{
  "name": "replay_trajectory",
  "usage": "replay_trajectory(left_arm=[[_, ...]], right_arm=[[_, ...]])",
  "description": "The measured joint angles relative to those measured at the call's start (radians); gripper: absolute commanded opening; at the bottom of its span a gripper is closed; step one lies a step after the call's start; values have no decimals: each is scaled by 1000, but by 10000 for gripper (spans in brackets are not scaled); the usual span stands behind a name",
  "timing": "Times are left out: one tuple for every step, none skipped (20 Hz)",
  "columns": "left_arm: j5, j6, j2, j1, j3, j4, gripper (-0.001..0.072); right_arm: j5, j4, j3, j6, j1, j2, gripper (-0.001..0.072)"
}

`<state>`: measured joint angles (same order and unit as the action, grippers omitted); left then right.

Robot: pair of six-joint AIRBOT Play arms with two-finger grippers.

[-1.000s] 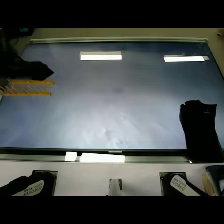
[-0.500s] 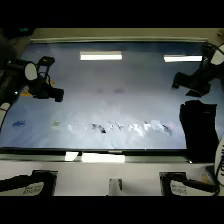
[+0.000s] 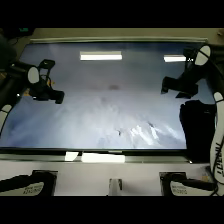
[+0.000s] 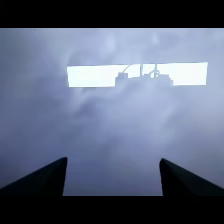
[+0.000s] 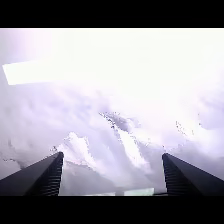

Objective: Fold the shirts.

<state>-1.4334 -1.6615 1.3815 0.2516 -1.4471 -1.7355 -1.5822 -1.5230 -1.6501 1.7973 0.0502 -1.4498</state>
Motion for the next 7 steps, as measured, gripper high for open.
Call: replay_trajectory(left_arm=[[1, 0, 2, 0, 0, 0, 708], [1, 0, 2, 0, 1, 1, 709], [1, -1, 3, 0, 1, 1, 709], [1, -1, 3, 0, 1, 1, 708], [1, -1, 4, 0, 1, 0, 709], [1, -2, 3, 0, 1, 0, 709], [1, -2, 4, 0, 1, 0, 709]], right_arm=[[0, 0, 0, 0, 2, -1, 657], [0, 2, 0, -1, 2, -1, 657], [-1, 2, 0, -1, 3, -1, 657], [0, 2, 0, -1, 4, -1, 657], [-1, 2, 0, -1, 4, -1, 657], [-1, 2, 0, -1, 4, -1, 657], [-1, 2, 0, -2, 4, -1, 657]])
